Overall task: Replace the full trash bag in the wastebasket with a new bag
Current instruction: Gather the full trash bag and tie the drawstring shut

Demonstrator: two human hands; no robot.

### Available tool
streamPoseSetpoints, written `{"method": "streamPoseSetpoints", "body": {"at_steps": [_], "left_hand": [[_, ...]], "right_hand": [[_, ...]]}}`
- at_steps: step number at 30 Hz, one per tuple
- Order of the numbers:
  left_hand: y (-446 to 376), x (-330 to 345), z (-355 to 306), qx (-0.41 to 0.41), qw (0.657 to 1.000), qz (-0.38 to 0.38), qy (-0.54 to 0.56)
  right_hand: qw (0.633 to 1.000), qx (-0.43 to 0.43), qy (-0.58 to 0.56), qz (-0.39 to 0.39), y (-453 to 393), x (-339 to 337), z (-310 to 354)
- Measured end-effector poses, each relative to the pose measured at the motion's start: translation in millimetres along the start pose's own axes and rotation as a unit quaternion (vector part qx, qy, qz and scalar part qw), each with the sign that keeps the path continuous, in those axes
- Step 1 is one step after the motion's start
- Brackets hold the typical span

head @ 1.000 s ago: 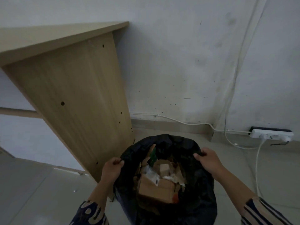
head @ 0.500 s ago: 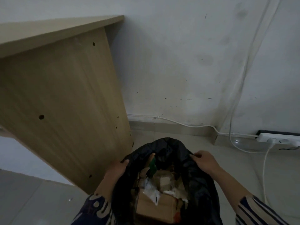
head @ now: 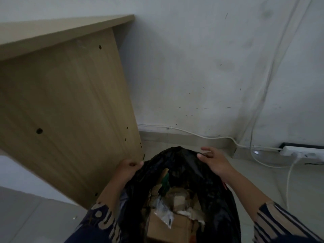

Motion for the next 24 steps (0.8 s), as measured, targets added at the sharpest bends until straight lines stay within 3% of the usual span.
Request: {"method": "streamPoseSetpoints", "body": {"at_steps": [3, 7, 9, 12, 14, 17, 19, 22, 24], "left_hand": [[11, -6, -14, 0.103, 0.991, -0.057, 0.061], [39, -30, -12, 0.15, 0.972, -0.064, 0.167], [52, -40, 7, 0.151, 0.974, -0.047, 0.161], [67, -43, 40, 0.119, 0.989, -0.043, 0.076], [78, -39, 63, 0.076, 0.997, 0.02, 0.027], [89, -36, 96, 0.019, 0.992, 0.121, 0.009], [86, -35, 118, 0.033, 0.996, 0.081, -0.016], [98, -40, 123, 0.084, 0.993, -0.011, -0.087], [113, -50, 113, 0.118, 0.99, -0.041, -0.068]], "right_hand": [[0.994, -0.053, -0.091, -0.026, 7, -3, 16], [0.983, -0.097, -0.155, -0.029, 32, -23, 24], [0.99, -0.096, -0.103, -0.018, 49, -37, 15], [0.996, -0.031, 0.084, -0.02, 70, -55, -17], [0.985, 0.014, 0.172, 0.003, 85, -62, -40], [0.978, 0.048, 0.194, 0.052, 109, -70, -55], [0.973, 0.022, 0.224, 0.042, 121, -75, -58], [0.961, -0.041, 0.269, -0.04, 132, -80, -51], [0.965, -0.057, 0.246, -0.066, 141, -82, -41]]}}
Point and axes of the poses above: each hand's wrist, its own y-axis away from the middle knuckle, its own x-axis out of the palm, z = x × y, the point moved 1 cm from there along -y, towards the middle knuckle, and after that the axes turned 7 degrees about -z, right-handed, at the moved point
